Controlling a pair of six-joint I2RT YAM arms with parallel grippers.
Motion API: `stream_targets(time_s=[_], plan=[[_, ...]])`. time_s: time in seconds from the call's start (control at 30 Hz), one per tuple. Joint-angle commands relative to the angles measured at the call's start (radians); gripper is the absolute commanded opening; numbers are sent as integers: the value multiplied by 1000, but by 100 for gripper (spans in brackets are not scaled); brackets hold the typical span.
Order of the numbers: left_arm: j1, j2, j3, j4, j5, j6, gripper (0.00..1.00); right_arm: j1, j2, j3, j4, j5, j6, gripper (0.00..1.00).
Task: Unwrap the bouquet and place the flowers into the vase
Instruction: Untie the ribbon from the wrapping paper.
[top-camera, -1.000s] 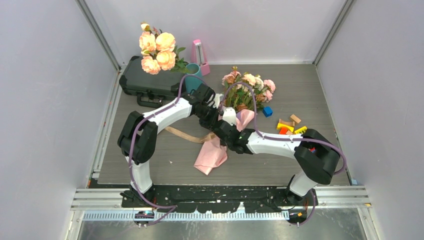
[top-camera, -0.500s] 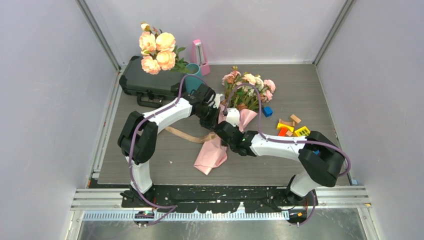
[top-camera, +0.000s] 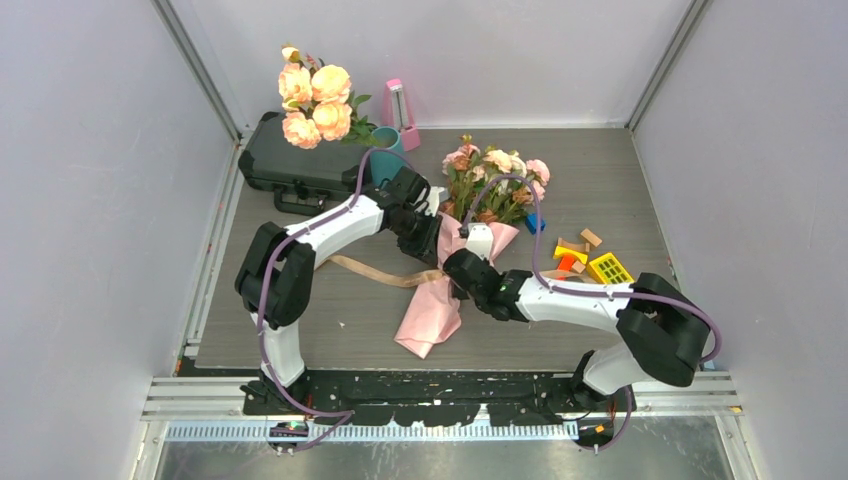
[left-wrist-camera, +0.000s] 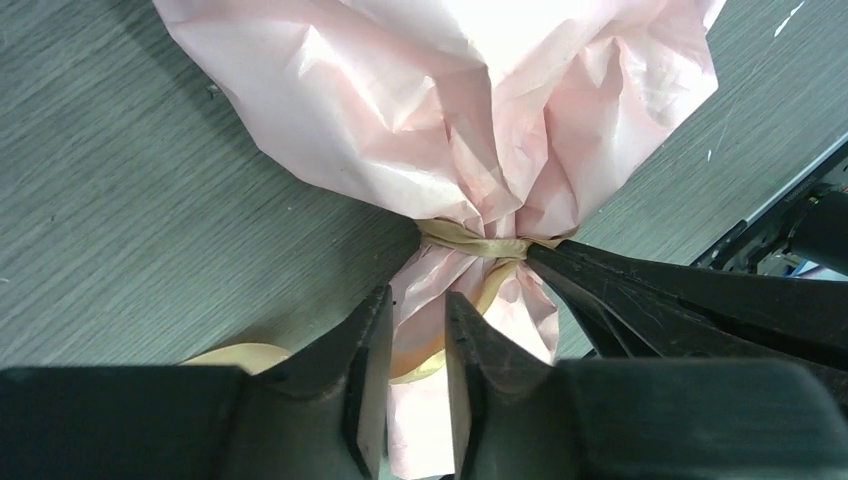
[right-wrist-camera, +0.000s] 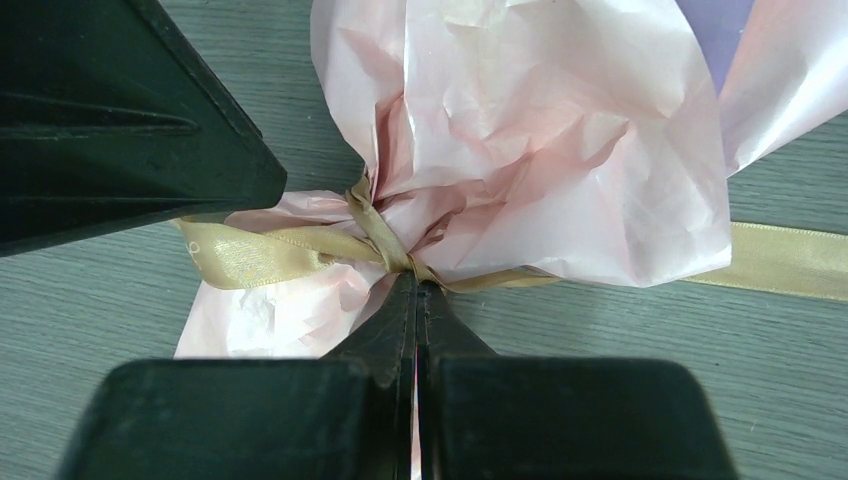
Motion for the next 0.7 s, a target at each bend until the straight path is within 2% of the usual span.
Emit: stream_targets(time_s=[0.0,0.2,0.4,0.57,0.67], plan=[[3,-61,31,8,-5,21,33,3,-39,-28,37,-7,29,0],[4,-67,16,23,12,9,51,3,-75,-67,69,-16,35,0],[3,-14,22,26,51,-15,57,3,-83,-78,83,-28,36,0],[4,0,11,43,70,-26,68,2,-80,-77,96,-37,34,0],[3,21,11,49,81,-33,72,3,-81,-78,100,-41,32,0]])
